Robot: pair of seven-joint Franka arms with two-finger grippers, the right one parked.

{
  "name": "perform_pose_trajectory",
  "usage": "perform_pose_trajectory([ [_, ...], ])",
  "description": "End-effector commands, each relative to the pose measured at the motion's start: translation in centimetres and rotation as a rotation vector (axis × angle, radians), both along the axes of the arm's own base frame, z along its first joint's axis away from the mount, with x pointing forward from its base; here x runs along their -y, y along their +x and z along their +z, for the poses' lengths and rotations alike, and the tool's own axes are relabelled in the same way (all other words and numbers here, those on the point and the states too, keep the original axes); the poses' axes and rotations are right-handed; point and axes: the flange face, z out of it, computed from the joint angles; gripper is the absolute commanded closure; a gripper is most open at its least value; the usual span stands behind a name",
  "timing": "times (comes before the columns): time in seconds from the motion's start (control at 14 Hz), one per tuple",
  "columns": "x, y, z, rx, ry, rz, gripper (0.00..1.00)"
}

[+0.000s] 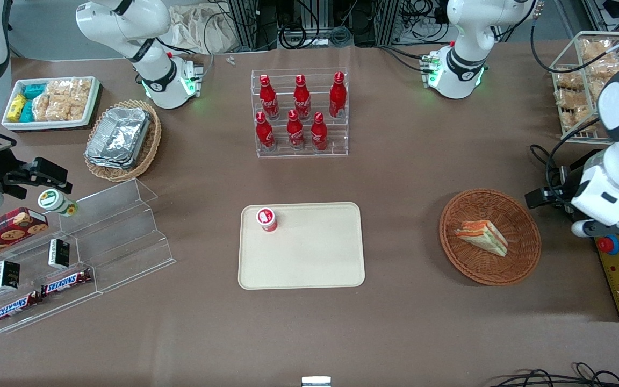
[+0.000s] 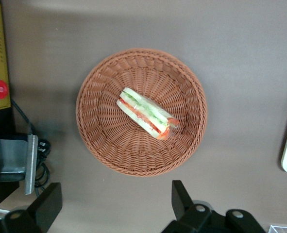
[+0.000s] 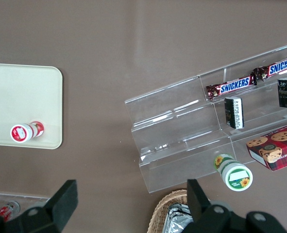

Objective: Place sandwich from basket to tray
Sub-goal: 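Move the left gripper down over the wrapped sandwich in the wicker basket, then close the left gripper on the wrapped sandwich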

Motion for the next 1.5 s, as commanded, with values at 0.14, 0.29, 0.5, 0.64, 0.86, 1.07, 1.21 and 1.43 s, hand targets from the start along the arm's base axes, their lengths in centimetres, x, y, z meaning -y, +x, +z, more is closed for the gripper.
perform_pose_trajectory([
  [0.14,1.6,-0.7,-3.2,-0.007,0.003,0.125,0.0],
  [0.29,1.9,-0.9,-5.5,-0.047,0.017,0.241,0.0],
  [0.5,3.3,-0.2,-8.4,-0.054,0.031,0.401,0.0],
  [0.64,3.5,-0.5,-10.6,-0.036,0.033,0.503,0.0],
  [0.86,3.6,-1.1,-13.7,-0.006,0.03,0.61,0.0],
  [1.07,3.1,-0.8,-17.1,-0.001,0.034,0.725,0.0],
  [1.21,2.7,-1.2,-18.6,0.014,0.026,0.737,0.0],
  [1.43,1.6,-2.0,-21.3,0.052,0.004,0.779,0.0],
])
